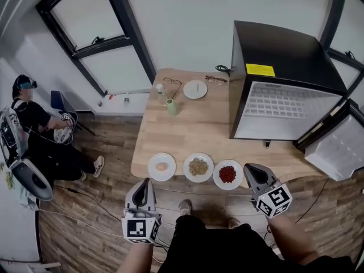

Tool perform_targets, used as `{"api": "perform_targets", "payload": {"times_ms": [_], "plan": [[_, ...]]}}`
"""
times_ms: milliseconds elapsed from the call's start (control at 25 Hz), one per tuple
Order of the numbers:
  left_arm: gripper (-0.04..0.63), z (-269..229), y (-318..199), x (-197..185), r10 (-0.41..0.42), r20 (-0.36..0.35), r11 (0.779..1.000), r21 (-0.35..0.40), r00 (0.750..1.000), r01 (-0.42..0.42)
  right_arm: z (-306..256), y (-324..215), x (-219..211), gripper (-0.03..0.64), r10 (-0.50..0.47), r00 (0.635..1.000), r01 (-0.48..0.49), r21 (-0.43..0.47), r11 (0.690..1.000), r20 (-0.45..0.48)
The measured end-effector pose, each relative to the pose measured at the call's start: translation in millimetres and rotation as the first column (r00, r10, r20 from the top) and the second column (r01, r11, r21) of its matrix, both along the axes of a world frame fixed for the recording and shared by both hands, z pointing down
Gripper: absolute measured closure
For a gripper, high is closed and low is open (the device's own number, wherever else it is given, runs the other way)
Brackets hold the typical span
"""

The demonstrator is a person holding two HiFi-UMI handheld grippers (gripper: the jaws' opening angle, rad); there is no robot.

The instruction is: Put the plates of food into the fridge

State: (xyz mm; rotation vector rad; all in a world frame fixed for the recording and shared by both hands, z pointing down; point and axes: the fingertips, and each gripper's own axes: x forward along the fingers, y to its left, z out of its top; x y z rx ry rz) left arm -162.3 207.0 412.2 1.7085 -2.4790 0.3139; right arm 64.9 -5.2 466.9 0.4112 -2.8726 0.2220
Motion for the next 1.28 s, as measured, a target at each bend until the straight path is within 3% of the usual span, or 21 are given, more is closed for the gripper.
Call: {"api": "perform_targets", "payload": {"times_ms": [240, 560, 800, 960, 1120, 1280], "plan": [[0.591, -2.3, -48.5, -58.0, 0.188, -0.030, 0.981, 0.056, 0.982, -0.186, 2.5, -6.0, -34.5, 0.597, 0.187, 0.982, -0.188, -0.037, 0.982, -0.012], [0.591, 22.5, -94.2, -92.8, 0.390, -0.073, 0.920, 0.060, 0.918, -0.386, 7.2, -7.4, -53.1, 0.597, 0.424, 0.904, -0.427, -0.054, 0.903, -0.051], [0.591, 14.2, -131.9, -87.4, 0.523, -0.053, 0.852, 0.083, 0.851, -0.518, 8.1, 2.7, -25.2, 0.597, 0.533, 0.845, -0.535, -0.097, 0.839, -0.045], [0.591, 14.1, -143.5, -69.1, 0.561, -0.076, 0.827, 0.101, 0.824, -0.553, 38.4, 17.6, 2.9, 0.597, 0.597, 0.798, -0.603, -0.143, 0.785, -0.085], [0.591, 23.5, -148.8, -49.5, 0.608, -0.062, 0.793, 0.087, 0.791, -0.603, 67.5, 24.0, 26.4, 0.597, 0.612, 0.784, -0.621, -0.158, 0.768, -0.106], [0.591, 42.6, -162.3, -33.9, 0.618, -0.067, 0.786, 0.073, 0.783, -0.614, 93.2, 24.6, 40.4, 0.596, 0.621, 0.775, -0.631, -0.199, 0.750, -0.114]]}}
